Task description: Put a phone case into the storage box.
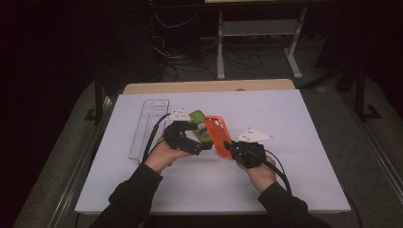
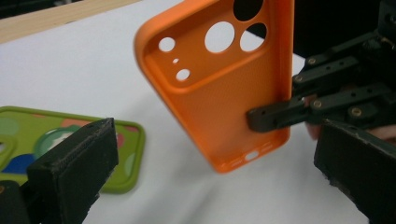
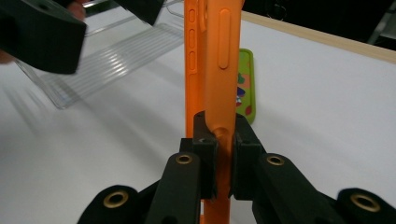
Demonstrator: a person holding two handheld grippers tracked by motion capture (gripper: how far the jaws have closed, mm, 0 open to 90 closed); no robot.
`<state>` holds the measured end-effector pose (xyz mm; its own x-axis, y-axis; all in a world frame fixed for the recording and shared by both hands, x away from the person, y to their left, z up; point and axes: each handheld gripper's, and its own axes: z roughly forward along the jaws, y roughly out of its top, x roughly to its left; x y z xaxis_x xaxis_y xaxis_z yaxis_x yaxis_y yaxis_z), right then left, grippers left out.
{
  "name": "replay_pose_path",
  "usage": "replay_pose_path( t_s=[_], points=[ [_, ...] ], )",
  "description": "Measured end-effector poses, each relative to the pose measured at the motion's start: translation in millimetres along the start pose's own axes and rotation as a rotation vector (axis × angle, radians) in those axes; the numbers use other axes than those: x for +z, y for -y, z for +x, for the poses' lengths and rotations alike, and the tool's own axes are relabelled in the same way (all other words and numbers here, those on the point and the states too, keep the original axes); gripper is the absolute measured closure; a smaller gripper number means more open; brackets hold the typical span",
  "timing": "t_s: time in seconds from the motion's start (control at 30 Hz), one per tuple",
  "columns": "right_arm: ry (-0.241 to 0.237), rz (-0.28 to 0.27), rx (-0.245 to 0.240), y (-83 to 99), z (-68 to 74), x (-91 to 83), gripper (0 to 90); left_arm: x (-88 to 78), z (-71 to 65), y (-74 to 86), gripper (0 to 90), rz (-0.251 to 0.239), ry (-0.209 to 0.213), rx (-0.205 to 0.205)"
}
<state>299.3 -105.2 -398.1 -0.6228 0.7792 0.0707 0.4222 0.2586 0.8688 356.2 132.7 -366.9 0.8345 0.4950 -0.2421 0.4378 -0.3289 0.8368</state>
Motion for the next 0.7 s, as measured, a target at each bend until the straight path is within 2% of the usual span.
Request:
replay_pose_path(
  t_s=[0.07,0.23,0.4,0.43,0.57,0.7],
  points=[
    [-0.01,-0.002,0.01,-0.7,2.2,-0.3,81.9,2.3,-0.1,-0.7,0.0,-0.014,0.007,-0.009],
    [-0.017,-0.008,0.014,-1.7,4.9,0.0,81.9,5.3,-0.1,-2.9,0.0,-0.055,-0.006,-0.026],
    [-0.015,-0.021,0.005,-2.6,4.8,0.5,81.9,9.1,-1.3,-5.9,0.0,-0.085,0.005,-0.053],
    [-0.015,-0.022,0.0,-2.9,4.6,0.5,81.9,9.6,-0.8,-7.2,0.0,-0.077,0.005,-0.036],
    [-0.019,-0.015,0.017,-3.1,7.1,0.5,81.9,13.0,-2.7,-8.8,0.0,-0.087,0.009,-0.04],
    [-0.015,-0.017,0.005,-2.6,8.5,1.1,81.9,15.5,-4.4,-8.2,0.0,-0.099,0.015,-0.046]
  ],
)
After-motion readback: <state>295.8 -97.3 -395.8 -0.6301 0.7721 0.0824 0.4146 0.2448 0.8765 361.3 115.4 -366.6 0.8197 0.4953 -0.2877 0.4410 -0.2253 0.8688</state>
